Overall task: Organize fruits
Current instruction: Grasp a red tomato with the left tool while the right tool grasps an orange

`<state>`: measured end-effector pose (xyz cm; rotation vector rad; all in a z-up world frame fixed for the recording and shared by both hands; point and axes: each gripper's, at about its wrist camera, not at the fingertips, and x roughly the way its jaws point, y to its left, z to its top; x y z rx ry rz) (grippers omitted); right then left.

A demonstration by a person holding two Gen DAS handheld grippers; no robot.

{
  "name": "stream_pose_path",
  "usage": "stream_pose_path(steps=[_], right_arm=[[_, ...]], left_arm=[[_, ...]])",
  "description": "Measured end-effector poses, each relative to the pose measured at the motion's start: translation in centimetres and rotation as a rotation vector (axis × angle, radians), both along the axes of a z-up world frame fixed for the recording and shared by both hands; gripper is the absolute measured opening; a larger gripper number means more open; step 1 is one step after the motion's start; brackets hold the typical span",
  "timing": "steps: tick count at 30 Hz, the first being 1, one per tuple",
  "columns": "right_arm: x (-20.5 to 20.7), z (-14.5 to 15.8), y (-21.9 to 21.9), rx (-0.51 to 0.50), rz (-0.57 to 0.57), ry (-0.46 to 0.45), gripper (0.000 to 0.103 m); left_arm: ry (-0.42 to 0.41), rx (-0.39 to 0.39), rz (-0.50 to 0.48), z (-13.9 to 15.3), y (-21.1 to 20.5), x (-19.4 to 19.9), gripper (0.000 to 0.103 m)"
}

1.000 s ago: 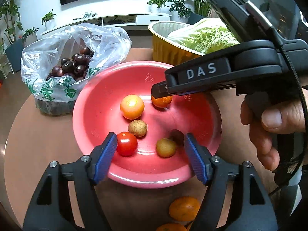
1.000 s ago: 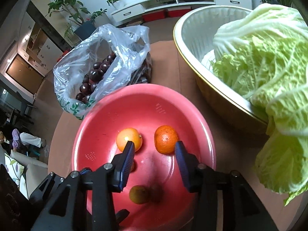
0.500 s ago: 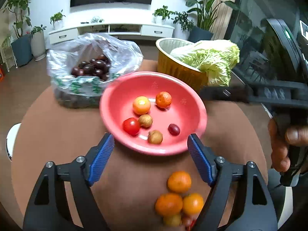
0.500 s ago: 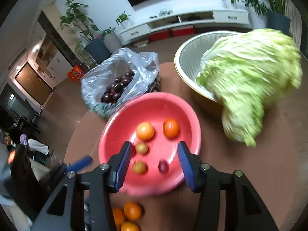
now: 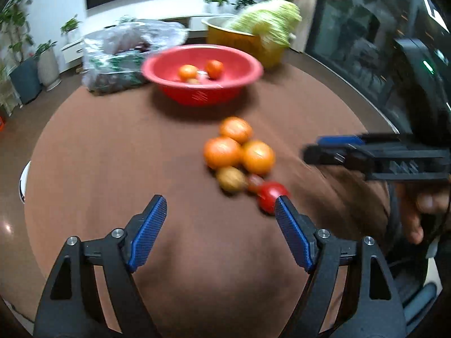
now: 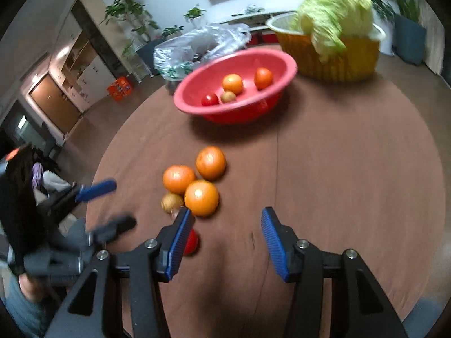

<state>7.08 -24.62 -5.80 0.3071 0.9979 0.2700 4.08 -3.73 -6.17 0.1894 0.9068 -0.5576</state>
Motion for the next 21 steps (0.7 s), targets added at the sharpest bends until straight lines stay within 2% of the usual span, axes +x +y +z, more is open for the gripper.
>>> stream_pose_path(steps=[3, 6, 8, 10, 12, 21], right_arm=[[-0.5, -0.4, 0.0, -0.007, -0.024, 0.007, 0.055], [-1.4, -0.3, -0.4, -0.020, -0.035, -0.009, 0.055], [-1.8, -0.4, -0.8, -0.019, -0.043, -0.010, 0.055], [-2.2, -0.6, -1.3, -0.020, -0.053, -0.009, 0.055], [-2.3, -0.7, -1.6, -0.017, -0.058, -0.008, 0.055], [-2.5, -1.0, -1.6, -0.007, -0.043, -0.012, 0.055]], left_arm=[[-0.010, 0.027, -0.006, -0.7, -1.5, -1.2, 0.078], [0.022, 0.022, -0.013, -1.7, -3.2, -0.9, 0.076], [0.048, 0.036, -0.002, -2.6, -4.0, -0.4, 0.063], [0.077, 0.031, 0.010, -3.4, -4.4, 0.0, 0.058], [0.097, 0.019, 0.016, -3.9, -4.6, 0.4, 0.058], [0.085, 0.027, 0.016, -4.1, -6.1, 1.1, 0.058]])
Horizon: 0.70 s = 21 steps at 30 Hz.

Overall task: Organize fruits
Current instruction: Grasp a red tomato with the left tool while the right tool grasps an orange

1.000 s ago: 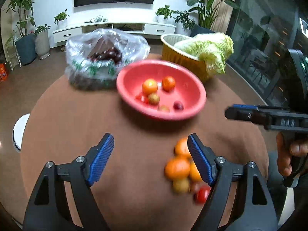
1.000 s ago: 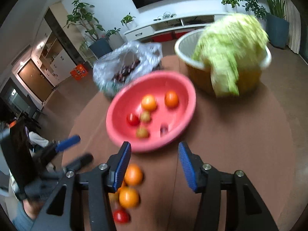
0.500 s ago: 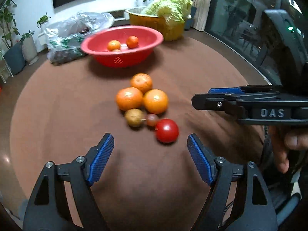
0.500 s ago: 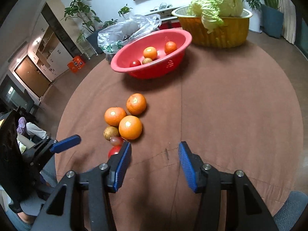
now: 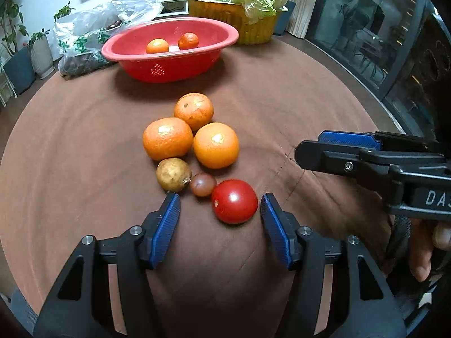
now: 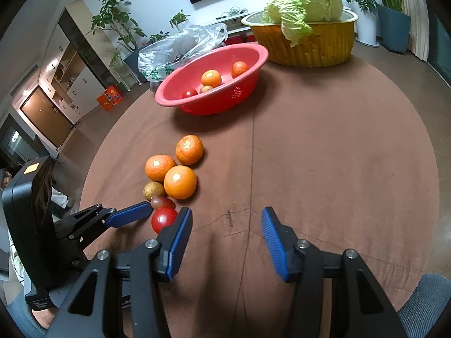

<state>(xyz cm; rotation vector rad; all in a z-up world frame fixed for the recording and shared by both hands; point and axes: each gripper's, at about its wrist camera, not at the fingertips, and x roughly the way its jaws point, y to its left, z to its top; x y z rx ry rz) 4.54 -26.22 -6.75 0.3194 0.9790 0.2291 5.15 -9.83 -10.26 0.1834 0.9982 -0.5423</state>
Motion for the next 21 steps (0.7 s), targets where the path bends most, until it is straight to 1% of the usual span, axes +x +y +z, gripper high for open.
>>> stream_pose_path(steps=[1, 2, 3, 8, 10, 11, 16, 21], right_arm=[[0.2, 0.0, 0.1, 0.001, 0.001, 0.001, 0.055], [0.2, 0.0, 0.1, 0.001, 0.003, 0.001, 0.055], [0.3, 0.0, 0.2, 0.001, 0.004, 0.001, 0.055], [0.3, 0.0, 0.5, -0.009, 0.014, 0.002, 0.055], [0.5, -0.1, 0.7, -0.016, 0.020, 0.003, 0.055], [0.6, -0.1, 0.9, -0.021, 0.025, 0.003, 0.055], [1.5, 0.1, 2.5, -0.052, 0.074, -0.013, 0.055], [2.8, 0.0, 4.1, -0.077, 0.118, -0.016, 0.055]], left_arm=[[-0.001, -0.004, 0.002, 0.0, -0.1, 0.1, 0.057], [-0.003, -0.006, 0.004, 0.0, -0.2, 0.3, 0.049], [-0.005, -0.006, 0.006, 0.1, -0.2, 0.5, 0.043], [-0.003, -0.020, 0.004, 0.3, -0.1, 0.3, 0.040], [-0.002, -0.025, 0.002, 0.3, 0.1, 0.1, 0.030], [0.002, -0.031, 0.005, 0.3, 0.4, 0.0, 0.028], [0.030, -0.070, 0.037, 0.5, 2.2, -0.4, 0.028], [0.039, -0.100, 0.058, 0.9, 4.0, -0.9, 0.028]])
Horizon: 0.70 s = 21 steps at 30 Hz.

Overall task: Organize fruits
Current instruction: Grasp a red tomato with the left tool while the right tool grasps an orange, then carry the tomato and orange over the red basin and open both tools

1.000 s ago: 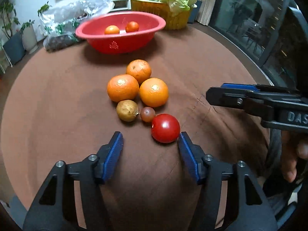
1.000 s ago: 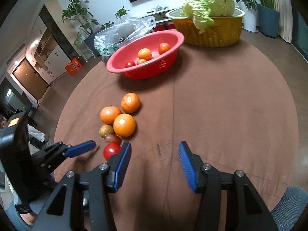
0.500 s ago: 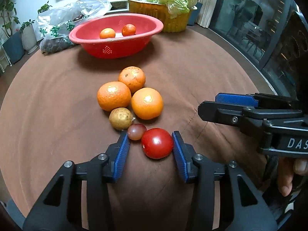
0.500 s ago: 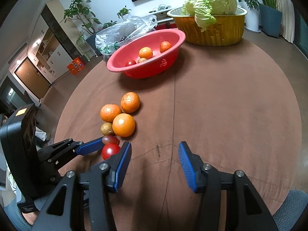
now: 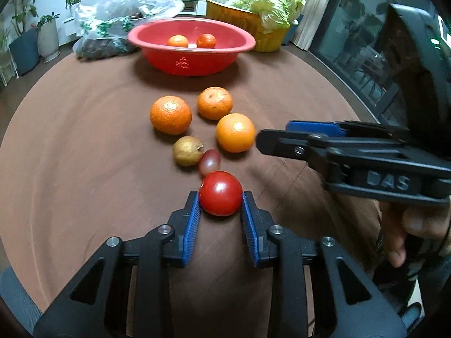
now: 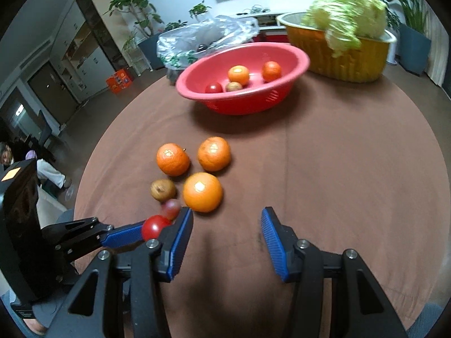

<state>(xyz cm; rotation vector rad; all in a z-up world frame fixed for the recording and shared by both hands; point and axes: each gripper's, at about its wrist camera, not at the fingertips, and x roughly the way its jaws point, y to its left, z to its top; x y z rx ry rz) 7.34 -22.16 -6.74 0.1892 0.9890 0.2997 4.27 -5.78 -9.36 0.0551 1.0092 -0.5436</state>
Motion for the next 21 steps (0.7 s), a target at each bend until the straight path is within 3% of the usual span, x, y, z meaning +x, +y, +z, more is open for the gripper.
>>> stream_pose_path(steps=[7, 10, 14, 21], right_arm=[[2.5, -1.0, 2.1, -0.040, 0.066, 0.041, 0.054], [3.1, -1.3, 2.7, -0.041, 0.085, 0.043, 0.051], [3.3, -1.3, 2.9, -0.042, 0.091, 0.043, 0.039], [2.8, -0.9, 2.0, -0.013, 0.075, 0.050, 0.038]], left_arm=[[0.005, -0.020, 0.023, 0.1, 2.6, -0.7, 0.028], [-0.002, -0.025, 0.034, 0.2, 3.7, -1.0, 0.028], [0.003, -0.028, 0.053, 0.1, 4.7, -1.0, 0.028], [-0.023, -0.028, 0.058, 1.2, 5.3, 0.2, 0.028]])
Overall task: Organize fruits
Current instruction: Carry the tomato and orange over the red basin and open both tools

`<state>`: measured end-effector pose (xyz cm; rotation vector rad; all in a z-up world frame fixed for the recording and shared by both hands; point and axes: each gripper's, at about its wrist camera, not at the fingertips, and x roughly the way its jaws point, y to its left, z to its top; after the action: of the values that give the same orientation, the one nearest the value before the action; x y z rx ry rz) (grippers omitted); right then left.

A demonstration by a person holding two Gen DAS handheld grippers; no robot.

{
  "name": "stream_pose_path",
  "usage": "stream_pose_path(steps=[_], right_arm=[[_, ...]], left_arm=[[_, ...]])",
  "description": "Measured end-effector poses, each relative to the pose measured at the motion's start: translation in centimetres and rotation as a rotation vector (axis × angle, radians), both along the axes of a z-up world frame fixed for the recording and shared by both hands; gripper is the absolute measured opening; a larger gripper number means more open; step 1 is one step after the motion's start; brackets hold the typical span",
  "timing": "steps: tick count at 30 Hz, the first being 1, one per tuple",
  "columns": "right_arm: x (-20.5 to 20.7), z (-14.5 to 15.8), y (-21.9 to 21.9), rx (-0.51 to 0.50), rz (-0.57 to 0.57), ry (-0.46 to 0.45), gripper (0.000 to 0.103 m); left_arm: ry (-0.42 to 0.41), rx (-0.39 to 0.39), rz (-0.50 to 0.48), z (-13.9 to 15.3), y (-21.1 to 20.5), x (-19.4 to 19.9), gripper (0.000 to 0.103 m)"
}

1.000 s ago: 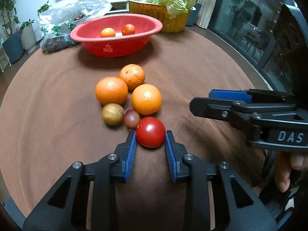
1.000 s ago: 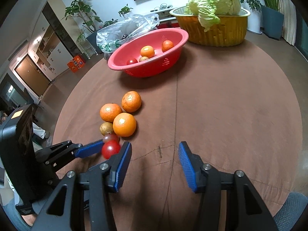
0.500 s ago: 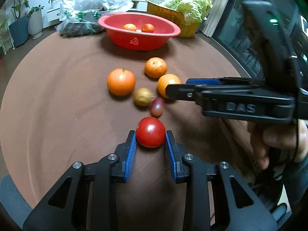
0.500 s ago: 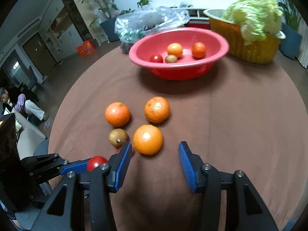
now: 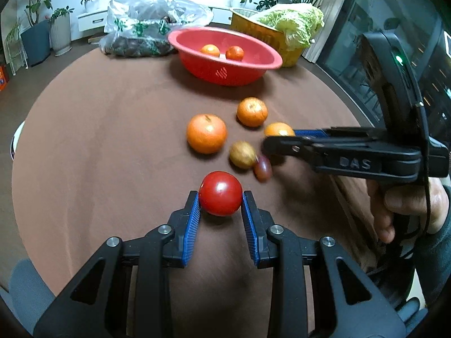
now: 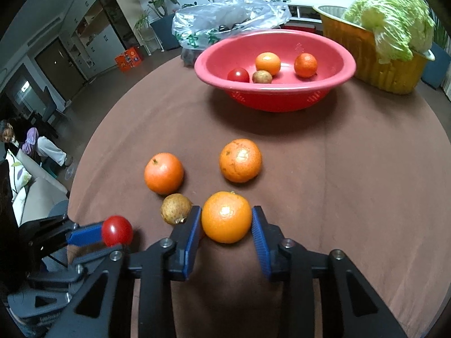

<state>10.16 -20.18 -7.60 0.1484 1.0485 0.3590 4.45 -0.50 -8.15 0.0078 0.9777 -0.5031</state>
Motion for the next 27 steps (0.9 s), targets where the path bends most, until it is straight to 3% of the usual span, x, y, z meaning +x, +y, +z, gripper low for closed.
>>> stream_pose_path(steps=[7, 15, 20, 27], right_arm=[[0.6, 2.5, -4.6, 0.044, -0.094, -0.037, 0.038], [6.2, 6.7, -9.0, 0.055, -0.191, -0.099, 0.038], [11.6, 7.3, -7.6, 0.037, -0.144, -0.099, 0.038], [17.2, 4.8, -5.6, 0.001, -0.103, -0.047, 0.038]], left_arm=[[-0.075, 0.021, 0.001, 3.1, 0.0, 3.5, 0.028], [-0.154, 0.030, -0.079, 6.6, -4.8, 10.1, 0.028], [-0.145, 0.044, -0.123, 6.1, -8.5, 14.2, 0.028], [-0.077, 0.068, -0.123, 3.6, -9.7, 17.3, 0.028]])
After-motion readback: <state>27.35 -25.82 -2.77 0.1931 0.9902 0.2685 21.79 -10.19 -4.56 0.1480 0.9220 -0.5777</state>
